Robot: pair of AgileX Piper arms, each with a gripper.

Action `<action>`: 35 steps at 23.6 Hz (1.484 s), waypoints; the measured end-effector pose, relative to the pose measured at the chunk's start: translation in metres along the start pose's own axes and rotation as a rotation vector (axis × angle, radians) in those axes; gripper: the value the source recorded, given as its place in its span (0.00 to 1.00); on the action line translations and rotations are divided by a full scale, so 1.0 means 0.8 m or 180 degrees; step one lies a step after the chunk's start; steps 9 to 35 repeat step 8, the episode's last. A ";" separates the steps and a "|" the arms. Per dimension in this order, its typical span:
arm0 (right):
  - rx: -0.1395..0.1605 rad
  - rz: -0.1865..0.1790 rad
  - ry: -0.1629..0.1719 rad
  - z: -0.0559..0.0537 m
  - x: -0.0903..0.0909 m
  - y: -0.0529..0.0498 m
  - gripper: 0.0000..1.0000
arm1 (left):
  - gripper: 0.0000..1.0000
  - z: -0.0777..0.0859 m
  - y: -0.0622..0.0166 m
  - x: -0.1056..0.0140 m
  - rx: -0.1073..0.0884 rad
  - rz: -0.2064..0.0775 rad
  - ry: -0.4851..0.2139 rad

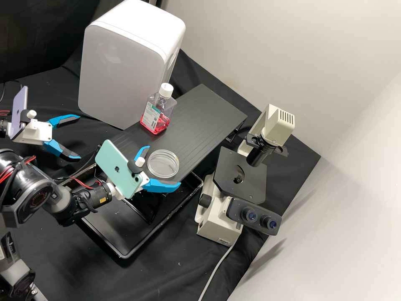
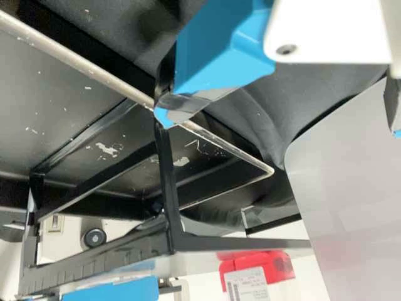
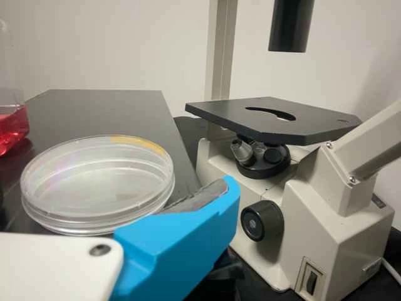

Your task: Place the lid on the petri dish

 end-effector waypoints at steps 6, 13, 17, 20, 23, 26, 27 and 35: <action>0.0061 -0.0013 0.0001 0.001 -0.005 0.000 1.00 | 1.00 0.000 0.0010 -0.004 0.0000 0.0006 -0.0001; 0.0099 0.0006 0.0014 0.002 -0.006 0.002 1.00 | 1.00 0.000 0.0011 -0.004 0.0000 0.0006 -0.0001; 0.0099 0.0006 0.0014 0.002 -0.006 0.002 1.00 | 1.00 0.000 0.0011 -0.004 0.0000 0.0006 -0.0001; 0.0099 0.0006 0.0014 0.002 -0.006 0.002 1.00 | 1.00 0.000 0.0011 -0.004 0.0000 0.0006 -0.0001; 0.0099 0.0006 0.0014 0.002 -0.006 0.002 1.00 | 1.00 0.000 0.0011 -0.004 0.0000 0.0006 -0.0001; 0.0099 0.0006 0.0014 0.002 -0.006 0.002 1.00 | 1.00 0.000 0.0011 -0.004 0.0000 0.0006 -0.0001; 0.0099 0.0006 0.0014 0.002 -0.006 0.002 1.00 | 1.00 0.000 0.0011 -0.004 0.0000 0.0006 -0.0001; 0.0099 0.0006 0.0014 0.002 -0.006 0.002 1.00 | 1.00 0.000 0.0011 -0.004 0.0000 0.0006 -0.0001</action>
